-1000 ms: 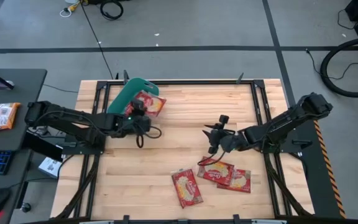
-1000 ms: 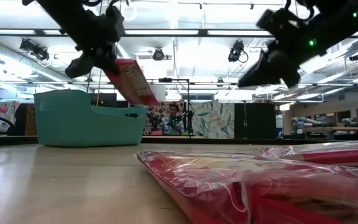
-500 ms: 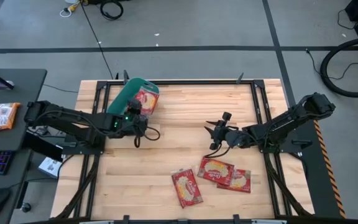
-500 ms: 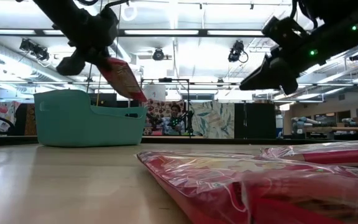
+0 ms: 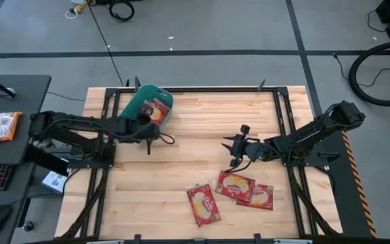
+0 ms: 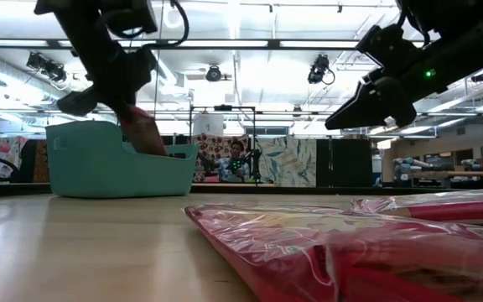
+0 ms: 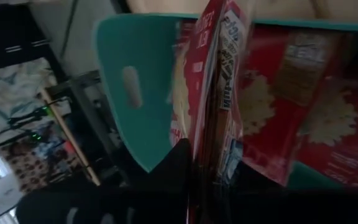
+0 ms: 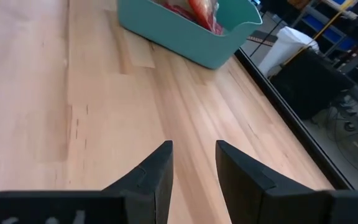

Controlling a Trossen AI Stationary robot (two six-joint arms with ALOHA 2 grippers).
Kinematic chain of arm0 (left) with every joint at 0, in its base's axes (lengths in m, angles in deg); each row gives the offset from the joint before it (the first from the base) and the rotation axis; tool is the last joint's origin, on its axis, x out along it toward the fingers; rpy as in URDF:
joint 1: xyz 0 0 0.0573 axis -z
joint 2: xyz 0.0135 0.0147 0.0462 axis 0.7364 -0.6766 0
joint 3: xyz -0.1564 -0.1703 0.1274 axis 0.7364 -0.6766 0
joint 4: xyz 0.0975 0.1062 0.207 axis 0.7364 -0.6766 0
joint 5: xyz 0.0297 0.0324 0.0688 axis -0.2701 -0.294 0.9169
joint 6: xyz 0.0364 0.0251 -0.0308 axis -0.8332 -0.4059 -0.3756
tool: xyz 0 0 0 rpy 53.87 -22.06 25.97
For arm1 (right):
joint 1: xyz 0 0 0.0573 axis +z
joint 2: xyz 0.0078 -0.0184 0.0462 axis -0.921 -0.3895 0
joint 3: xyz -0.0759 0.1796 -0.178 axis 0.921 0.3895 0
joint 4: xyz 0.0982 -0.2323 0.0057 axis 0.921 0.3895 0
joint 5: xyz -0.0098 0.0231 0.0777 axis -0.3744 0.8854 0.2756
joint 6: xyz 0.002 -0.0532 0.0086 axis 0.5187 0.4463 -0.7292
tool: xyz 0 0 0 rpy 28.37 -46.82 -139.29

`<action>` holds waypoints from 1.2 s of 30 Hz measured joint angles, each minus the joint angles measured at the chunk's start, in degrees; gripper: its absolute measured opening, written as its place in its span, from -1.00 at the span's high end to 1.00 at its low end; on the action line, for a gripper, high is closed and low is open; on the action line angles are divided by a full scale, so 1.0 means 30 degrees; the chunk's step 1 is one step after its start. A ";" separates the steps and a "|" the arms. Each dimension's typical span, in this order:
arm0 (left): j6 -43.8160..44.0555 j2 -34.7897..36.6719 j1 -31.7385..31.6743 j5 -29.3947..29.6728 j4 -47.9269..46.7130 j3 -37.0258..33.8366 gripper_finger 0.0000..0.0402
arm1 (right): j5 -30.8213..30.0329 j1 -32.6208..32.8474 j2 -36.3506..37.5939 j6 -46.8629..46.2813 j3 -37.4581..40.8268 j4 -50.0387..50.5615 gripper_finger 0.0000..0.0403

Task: Sort popcorn bags into baskets
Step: Put the red popcorn bag into the green bin

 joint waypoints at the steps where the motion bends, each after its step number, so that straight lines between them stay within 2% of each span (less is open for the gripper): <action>1: -0.0073 -0.0076 -0.0037 -0.0199 -0.0049 0.0000 0.80 | 0.0033 0.0035 0.0000 -0.0014 0.0000 -0.0018 0.38; 6: 0.0296 -0.0223 -0.0053 -0.1028 -0.0200 0.0020 0.72 | 0.0032 0.0118 0.0000 -0.0059 0.0000 -0.0067 0.38; 11: 0.0725 -0.0210 0.0344 -0.2464 -0.0485 0.0016 0.52 | 0.0026 0.0118 0.0000 -0.0286 0.0000 -0.0155 0.37; 18: 0.2710 -0.0210 0.0361 -0.2624 -0.2290 0.1091 0.23 | 0.0368 0.0118 -0.0015 -0.0490 0.0000 -0.0155 0.37; 23: 0.3759 -0.0210 0.0228 -0.2329 -0.5041 0.2754 0.18 | 0.0417 0.0118 -0.0015 -0.0475 0.0000 -0.0274 0.37; 26: 0.4900 -0.0203 0.0270 -0.2270 -0.5241 0.3621 0.20 | 0.0420 0.0118 -0.0015 -0.0474 0.0000 -0.0272 0.37; 31: 0.7422 -0.0194 0.0270 -0.6274 -0.2773 0.4541 0.22 | 0.0522 0.0118 -0.0015 -0.0424 0.0000 -0.0271 0.37; 34: 0.8196 -0.0570 0.0436 -0.9550 -0.0148 0.4472 0.23 | 0.1666 0.0094 -0.0015 -0.0476 0.0000 -0.0271 0.37; 36: 0.8207 -0.1263 0.0915 -1.0731 0.1070 0.4459 0.23 | 0.2790 0.0032 -0.0015 -0.0482 0.0000 -0.0271 0.37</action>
